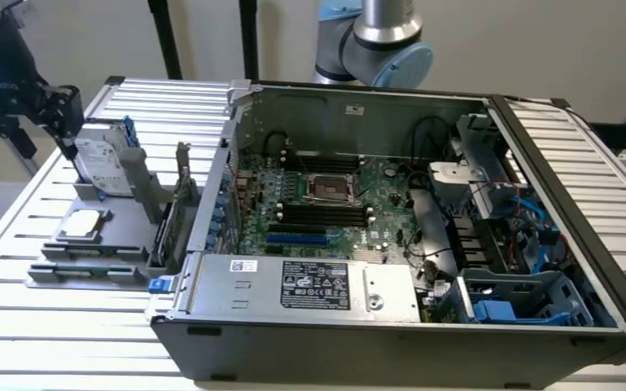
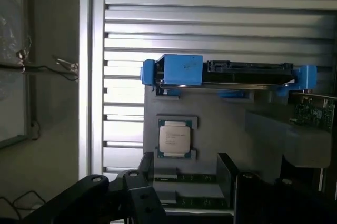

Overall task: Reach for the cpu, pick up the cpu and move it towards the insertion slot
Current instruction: 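Pick up the cpu and move it towards the insertion slot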

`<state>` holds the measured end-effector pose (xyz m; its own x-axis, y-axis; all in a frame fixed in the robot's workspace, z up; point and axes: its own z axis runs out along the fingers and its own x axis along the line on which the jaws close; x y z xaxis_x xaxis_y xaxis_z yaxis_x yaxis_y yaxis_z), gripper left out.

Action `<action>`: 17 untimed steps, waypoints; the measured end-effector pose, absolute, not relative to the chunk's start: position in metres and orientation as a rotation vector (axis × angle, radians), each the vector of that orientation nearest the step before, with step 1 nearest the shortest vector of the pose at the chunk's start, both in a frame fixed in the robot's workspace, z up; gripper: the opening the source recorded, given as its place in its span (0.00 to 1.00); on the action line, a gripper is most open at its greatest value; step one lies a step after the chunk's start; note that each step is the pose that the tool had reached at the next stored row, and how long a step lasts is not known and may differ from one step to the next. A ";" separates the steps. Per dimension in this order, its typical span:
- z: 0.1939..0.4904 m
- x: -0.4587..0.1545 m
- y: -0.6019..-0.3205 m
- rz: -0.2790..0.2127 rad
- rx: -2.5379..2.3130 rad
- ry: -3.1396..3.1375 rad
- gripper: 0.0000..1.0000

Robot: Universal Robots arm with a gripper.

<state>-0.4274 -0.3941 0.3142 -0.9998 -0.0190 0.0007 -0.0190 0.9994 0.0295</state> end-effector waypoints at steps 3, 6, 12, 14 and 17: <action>0.309 -0.427 -0.394 -0.046 0.030 -3.140 0.60; 0.303 -0.428 -0.394 -0.046 0.030 -3.140 0.60; 0.292 -0.430 -0.395 -0.046 0.030 -3.140 0.60; 0.289 -0.431 -0.395 -0.046 0.030 -3.140 0.60; 0.283 -0.433 -0.396 -0.046 0.030 -3.140 0.60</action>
